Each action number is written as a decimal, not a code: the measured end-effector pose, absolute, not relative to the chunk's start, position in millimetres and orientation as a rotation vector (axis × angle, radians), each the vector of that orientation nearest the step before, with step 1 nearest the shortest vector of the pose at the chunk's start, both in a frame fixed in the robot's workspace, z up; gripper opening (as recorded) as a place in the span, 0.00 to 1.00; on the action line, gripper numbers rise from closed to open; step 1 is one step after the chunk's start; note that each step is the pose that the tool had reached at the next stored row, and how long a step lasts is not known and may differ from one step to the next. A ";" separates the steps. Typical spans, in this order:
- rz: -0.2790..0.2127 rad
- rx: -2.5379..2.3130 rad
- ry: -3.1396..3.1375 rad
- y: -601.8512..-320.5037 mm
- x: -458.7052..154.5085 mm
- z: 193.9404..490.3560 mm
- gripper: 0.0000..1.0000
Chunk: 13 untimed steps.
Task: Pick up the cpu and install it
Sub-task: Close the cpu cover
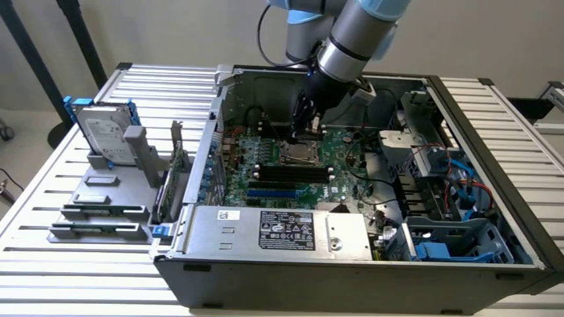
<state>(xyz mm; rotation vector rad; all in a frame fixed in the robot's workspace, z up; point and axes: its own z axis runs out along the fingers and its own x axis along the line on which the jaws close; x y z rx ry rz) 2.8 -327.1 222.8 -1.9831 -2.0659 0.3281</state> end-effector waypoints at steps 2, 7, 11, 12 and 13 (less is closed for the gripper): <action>0.329 -1.982 -2.066 -327.4 -0.9 220.3 0.11; 0.331 -1.981 -2.065 -328.3 -8.1 213.7 0.11; 0.325 -1.978 -2.064 -330.0 -8.9 208.5 0.11; 0.323 -1.977 -2.063 -330.6 -9.0 207.3 0.11; 0.320 -1.975 -2.063 -331.1 -9.1 206.1 0.11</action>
